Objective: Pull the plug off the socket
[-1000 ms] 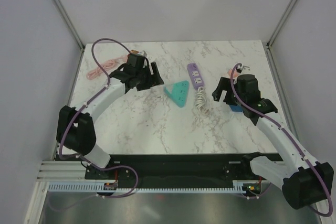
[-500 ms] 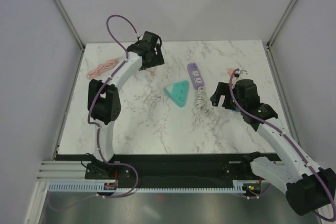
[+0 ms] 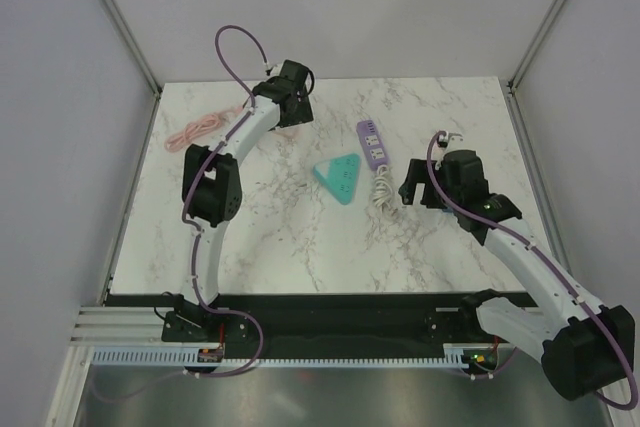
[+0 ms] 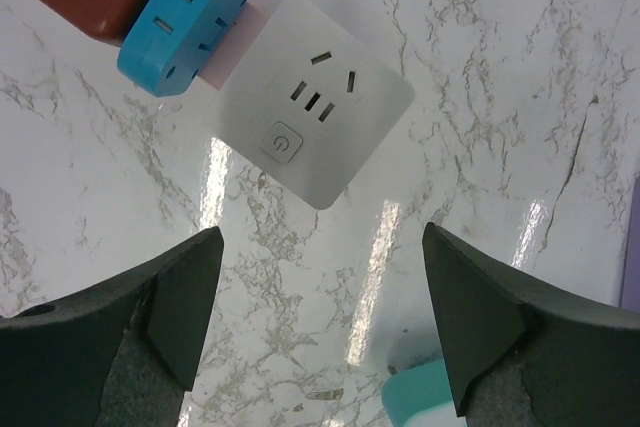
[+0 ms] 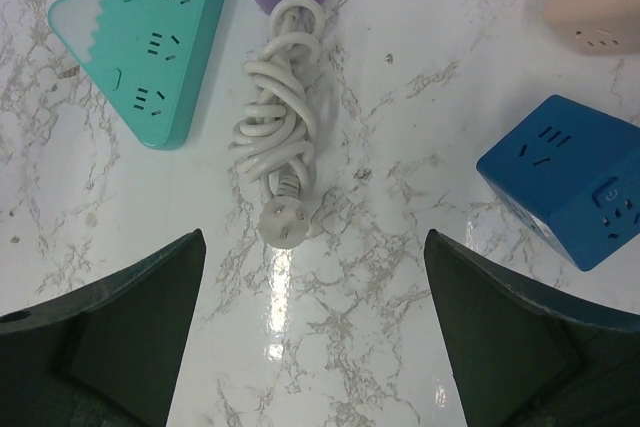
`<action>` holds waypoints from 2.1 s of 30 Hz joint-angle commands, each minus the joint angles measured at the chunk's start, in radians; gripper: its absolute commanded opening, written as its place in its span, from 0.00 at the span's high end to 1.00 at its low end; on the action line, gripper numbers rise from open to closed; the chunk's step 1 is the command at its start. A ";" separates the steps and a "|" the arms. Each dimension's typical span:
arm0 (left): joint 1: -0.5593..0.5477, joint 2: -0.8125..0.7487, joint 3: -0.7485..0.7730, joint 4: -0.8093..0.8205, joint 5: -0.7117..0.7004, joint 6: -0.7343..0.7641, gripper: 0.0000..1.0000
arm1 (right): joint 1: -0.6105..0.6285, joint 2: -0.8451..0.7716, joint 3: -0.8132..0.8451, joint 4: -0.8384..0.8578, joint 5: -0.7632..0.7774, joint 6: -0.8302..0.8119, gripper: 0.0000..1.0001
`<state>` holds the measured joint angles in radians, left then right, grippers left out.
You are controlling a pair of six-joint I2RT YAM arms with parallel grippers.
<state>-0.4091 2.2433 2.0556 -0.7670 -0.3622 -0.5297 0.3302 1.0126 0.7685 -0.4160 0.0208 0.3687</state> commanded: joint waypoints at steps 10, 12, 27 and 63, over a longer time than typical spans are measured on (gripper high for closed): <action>0.001 0.122 0.146 0.012 -0.087 -0.159 0.11 | 0.001 0.017 -0.005 0.052 0.001 -0.037 0.02; 0.001 0.125 0.146 0.014 -0.104 -0.197 0.11 | 0.001 0.020 -0.003 0.057 0.004 -0.040 0.02; 0.029 0.205 0.172 0.038 -0.218 -0.257 0.10 | 0.001 0.106 -0.003 0.109 -0.018 -0.059 0.02; 0.076 -0.149 -0.226 0.222 0.010 0.183 0.22 | 0.003 -0.052 -0.032 0.032 -0.104 -0.020 0.02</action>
<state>-0.3267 2.1838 1.8263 -0.6598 -0.4347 -0.4965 0.3302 0.9627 0.7269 -0.3828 -0.0608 0.3515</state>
